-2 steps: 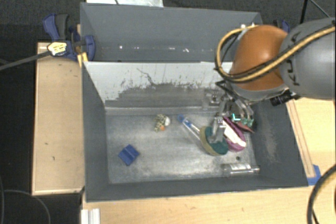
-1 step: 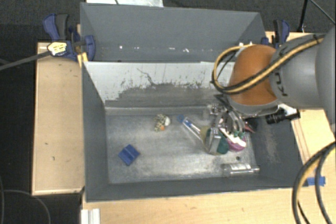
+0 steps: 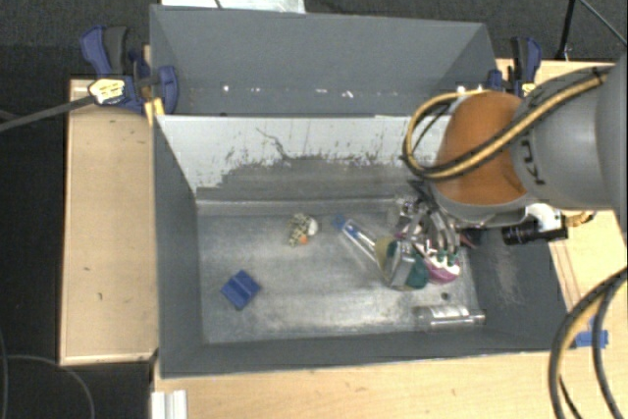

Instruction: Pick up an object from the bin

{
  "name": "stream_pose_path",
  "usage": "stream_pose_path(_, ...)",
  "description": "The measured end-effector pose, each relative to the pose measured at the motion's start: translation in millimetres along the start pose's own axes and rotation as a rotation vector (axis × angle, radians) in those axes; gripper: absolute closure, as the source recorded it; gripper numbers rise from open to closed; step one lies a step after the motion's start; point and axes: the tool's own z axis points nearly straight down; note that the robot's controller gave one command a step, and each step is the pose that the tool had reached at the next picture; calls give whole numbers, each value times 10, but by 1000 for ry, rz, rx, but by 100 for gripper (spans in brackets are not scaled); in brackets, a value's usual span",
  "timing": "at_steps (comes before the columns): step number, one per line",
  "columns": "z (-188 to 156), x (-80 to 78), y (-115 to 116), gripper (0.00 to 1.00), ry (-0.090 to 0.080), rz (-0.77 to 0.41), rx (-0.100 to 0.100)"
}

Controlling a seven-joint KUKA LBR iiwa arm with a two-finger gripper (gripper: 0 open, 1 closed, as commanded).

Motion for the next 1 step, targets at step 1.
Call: stream_pose_path(1, 1, 144, -467, 0, 0, 70, 3)
